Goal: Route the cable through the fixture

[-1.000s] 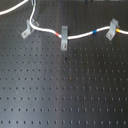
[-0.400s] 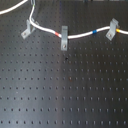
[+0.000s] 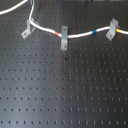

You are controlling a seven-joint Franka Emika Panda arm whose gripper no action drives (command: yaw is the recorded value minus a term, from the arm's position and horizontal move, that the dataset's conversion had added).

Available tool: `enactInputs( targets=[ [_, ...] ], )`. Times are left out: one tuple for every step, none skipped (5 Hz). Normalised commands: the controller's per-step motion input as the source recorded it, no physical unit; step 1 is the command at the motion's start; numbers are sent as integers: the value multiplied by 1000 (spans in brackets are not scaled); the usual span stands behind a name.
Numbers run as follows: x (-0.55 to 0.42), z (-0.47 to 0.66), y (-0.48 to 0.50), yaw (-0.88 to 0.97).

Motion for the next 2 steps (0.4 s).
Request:
enactInputs(
  targets=[
    [269, 323, 221, 174],
    [352, 368, 101, 120]
  ],
)
